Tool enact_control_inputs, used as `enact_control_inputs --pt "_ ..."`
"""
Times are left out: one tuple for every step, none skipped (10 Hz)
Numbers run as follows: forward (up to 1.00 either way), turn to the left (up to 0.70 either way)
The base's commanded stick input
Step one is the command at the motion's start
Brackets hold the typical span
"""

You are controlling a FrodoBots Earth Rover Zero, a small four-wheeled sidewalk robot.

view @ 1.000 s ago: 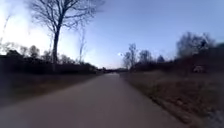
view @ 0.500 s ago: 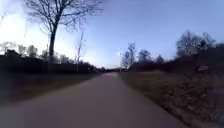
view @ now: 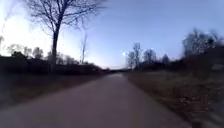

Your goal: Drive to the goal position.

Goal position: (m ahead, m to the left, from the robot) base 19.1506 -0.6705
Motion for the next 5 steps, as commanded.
enact_control_inputs --pt "1.0 0.0" --pt "1.0 0.0" --pt "1.0 0.0" --pt "1.0 0.0" --pt "1.0 0.0"
